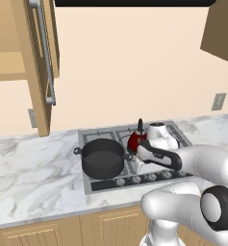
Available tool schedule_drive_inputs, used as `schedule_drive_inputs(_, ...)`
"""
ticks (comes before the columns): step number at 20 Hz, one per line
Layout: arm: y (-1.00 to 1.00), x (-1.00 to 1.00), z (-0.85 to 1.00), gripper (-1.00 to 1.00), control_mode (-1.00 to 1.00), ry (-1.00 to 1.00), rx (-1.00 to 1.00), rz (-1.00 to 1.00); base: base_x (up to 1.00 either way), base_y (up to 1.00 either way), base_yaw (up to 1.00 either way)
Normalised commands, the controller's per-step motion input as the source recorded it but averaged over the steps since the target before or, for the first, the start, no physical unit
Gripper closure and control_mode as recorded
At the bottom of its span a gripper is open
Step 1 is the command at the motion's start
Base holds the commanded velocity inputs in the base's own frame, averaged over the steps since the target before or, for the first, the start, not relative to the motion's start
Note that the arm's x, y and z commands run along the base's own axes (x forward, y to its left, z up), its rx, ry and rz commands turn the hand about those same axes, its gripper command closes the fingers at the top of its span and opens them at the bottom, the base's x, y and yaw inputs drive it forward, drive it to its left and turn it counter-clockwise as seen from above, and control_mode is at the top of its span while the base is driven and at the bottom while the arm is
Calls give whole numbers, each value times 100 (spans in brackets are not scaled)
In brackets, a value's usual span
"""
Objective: Pick the kettle from the cabinet and place it on a stove burner. Then pick the pot from the counter and place it on another stove burner. Finally, turn both burners on.
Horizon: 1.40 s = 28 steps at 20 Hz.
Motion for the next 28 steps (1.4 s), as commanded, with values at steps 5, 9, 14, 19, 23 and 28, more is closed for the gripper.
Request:
schedule_drive_inputs(5, 0, 14, -5, -100, -100, 0, 0, 3, 0, 0, 0)
schedule_drive_inputs(9, 0, 11, -5, -100, -100, 0, 0, 3, 0, 0, 0)
schedule_drive_inputs(14, 0, 1, -9, -100, -100, 0, 0, 2, 0, 0, 0)
schedule_drive_inputs(19, 0, 0, -9, -100, -100, 0, 0, 1, 0, 0, 0)
schedule_drive_inputs(23, 0, 0, -4, -100, -100, 0, 0, 1, 0, 0, 0)
schedule_drive_inputs(28, 0, 0, -3, 100, -100, 0, 0, 0, 0, 0, 0)
